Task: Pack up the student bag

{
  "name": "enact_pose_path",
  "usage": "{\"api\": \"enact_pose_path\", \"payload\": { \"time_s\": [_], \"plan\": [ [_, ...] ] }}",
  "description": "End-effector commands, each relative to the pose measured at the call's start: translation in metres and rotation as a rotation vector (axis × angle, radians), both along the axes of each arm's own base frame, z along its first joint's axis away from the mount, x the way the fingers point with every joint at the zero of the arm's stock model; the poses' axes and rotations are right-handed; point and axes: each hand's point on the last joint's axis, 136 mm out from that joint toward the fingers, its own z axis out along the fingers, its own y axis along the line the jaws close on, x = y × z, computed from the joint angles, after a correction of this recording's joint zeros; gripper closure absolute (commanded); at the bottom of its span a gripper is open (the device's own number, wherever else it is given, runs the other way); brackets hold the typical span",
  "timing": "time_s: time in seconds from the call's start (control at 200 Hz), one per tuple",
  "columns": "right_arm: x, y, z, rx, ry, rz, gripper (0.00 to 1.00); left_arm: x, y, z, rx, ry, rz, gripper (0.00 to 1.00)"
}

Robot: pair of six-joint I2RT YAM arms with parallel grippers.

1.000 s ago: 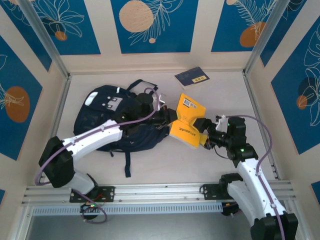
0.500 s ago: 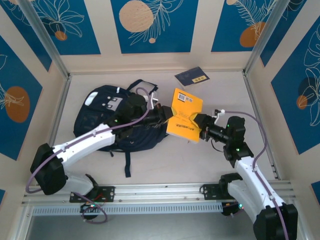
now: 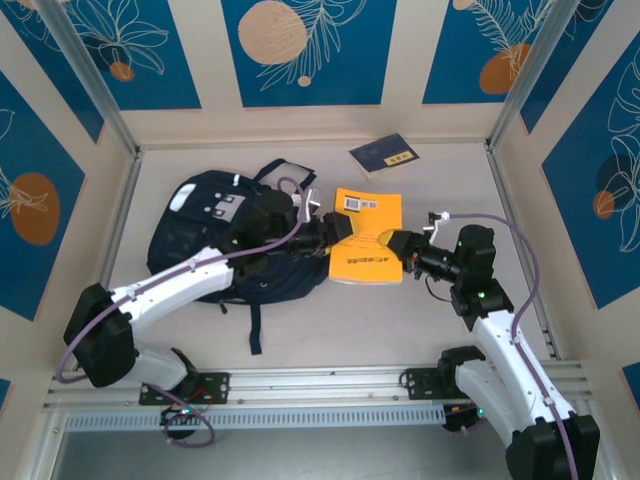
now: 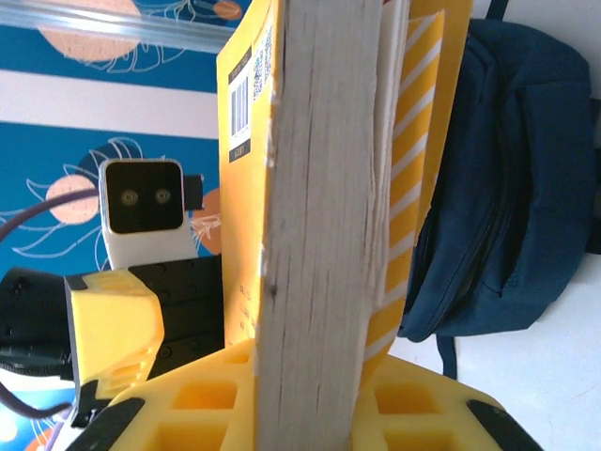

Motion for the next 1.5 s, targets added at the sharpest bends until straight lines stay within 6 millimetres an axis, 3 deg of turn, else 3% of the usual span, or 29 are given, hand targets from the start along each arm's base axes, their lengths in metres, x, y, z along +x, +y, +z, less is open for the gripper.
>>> {"api": "enact_pose_path", "payload": {
  "time_s": [0.0, 0.105, 0.2, 0.3, 0.37, 0.45, 0.59, 0.7, 0.945, 1.15, 1.265, 1.355, 1.495],
  "plan": [
    [-0.017, 0.012, 0.018, 0.001, -0.081, 0.132, 0.87, -0.001, -0.012, 0.030, -0.095, -0.097, -0.083, 0.43],
    [-0.020, 0.012, 0.016, -0.006, -0.075, 0.150, 0.87, 0.002, -0.017, 0.024, -0.108, -0.091, -0.104, 0.49],
    [-0.021, 0.013, 0.018, -0.002, -0.074, 0.153, 0.83, 0.004, -0.023, 0.017, -0.124, -0.069, -0.123, 0.75],
    [-0.018, 0.006, 0.014, -0.036, -0.054, 0.098, 0.59, 0.007, -0.023, 0.016, -0.141, -0.064, -0.109, 1.00],
    [-0.017, -0.001, 0.011, -0.064, -0.043, 0.036, 0.38, 0.011, -0.018, 0.022, -0.152, -0.080, -0.076, 1.00],
    [-0.017, -0.009, 0.006, -0.085, -0.013, -0.032, 0.23, 0.016, -0.009, 0.032, -0.157, -0.110, -0.025, 1.00],
    [-0.020, -0.013, -0.003, -0.062, 0.022, -0.110, 0.09, 0.024, 0.013, 0.050, -0.173, -0.156, 0.114, 1.00],
    [-0.021, 0.003, 0.011, 0.050, -0.014, -0.098, 0.00, 0.033, 0.033, 0.064, -0.214, -0.174, 0.245, 1.00],
    [-0.025, 0.051, 0.040, 0.155, -0.113, -0.084, 0.02, 0.045, 0.059, 0.093, -0.344, -0.190, 0.411, 1.00],
    [-0.019, 0.081, 0.076, 0.215, -0.260, -0.132, 0.07, 0.046, 0.062, 0.095, -0.376, -0.177, 0.449, 1.00],
    [-0.013, 0.082, 0.087, 0.262, -0.302, -0.212, 0.19, 0.046, 0.069, 0.092, -0.378, -0.177, 0.476, 1.00],
    [-0.006, 0.070, 0.087, 0.267, -0.304, -0.299, 0.35, 0.044, 0.071, 0.088, -0.367, -0.176, 0.489, 1.00],
    [0.001, 0.056, 0.085, 0.259, -0.307, -0.379, 0.50, 0.044, 0.072, 0.079, -0.347, -0.165, 0.503, 1.00]
  ]
}}
